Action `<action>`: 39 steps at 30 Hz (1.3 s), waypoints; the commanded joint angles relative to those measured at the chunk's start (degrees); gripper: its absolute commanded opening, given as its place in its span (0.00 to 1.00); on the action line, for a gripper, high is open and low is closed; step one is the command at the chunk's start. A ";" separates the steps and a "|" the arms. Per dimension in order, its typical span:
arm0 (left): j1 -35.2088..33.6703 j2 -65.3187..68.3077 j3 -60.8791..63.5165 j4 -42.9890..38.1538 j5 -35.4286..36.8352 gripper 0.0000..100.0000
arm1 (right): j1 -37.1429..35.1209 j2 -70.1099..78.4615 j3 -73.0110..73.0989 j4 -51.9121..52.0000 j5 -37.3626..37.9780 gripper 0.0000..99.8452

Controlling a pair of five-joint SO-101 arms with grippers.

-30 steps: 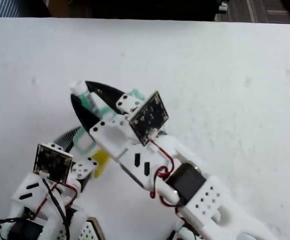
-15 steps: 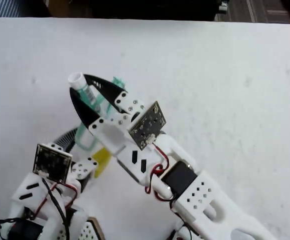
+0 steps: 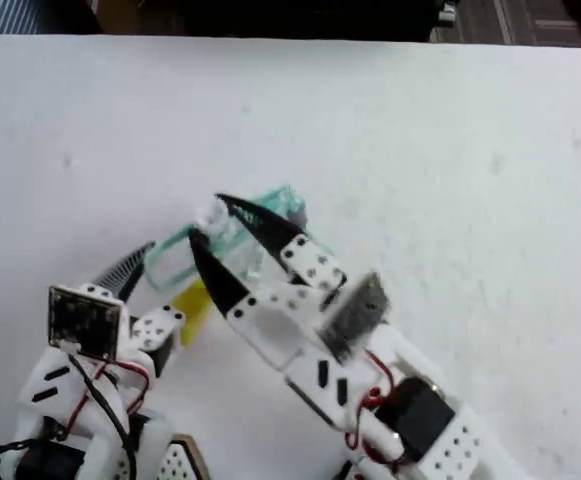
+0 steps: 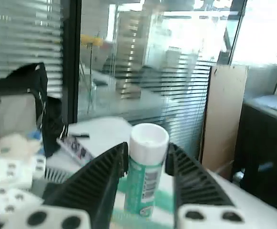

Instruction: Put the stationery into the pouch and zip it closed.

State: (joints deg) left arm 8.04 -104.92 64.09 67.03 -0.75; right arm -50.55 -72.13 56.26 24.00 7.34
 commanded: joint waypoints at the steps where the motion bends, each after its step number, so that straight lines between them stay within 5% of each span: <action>1: -0.92 0.13 -1.23 -2.46 0.70 0.28 | -0.13 -1.54 -0.35 4.35 0.53 0.20; 10: -0.92 0.13 -1.05 -2.46 0.70 0.28 | 2.07 -1.45 -10.02 7.34 0.35 0.19; 18: -1.45 0.13 -1.05 -2.46 0.70 0.27 | 17.89 -0.92 -16.79 14.81 -3.52 0.19; 24: -11.30 0.13 -2.11 -6.33 0.70 0.03 | 28.97 10.51 -17.23 16.66 -8.53 0.19; 31: -12.88 0.13 -1.93 -6.51 0.70 0.04 | 25.19 37.85 -20.13 17.98 -11.43 0.13; 39: -12.97 0.13 -1.85 -6.24 0.62 0.02 | 21.93 65.63 -37.80 26.07 -16.44 0.18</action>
State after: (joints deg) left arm -4.35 -104.57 64.09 62.55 -0.31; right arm -28.22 -13.49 26.11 48.09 -5.67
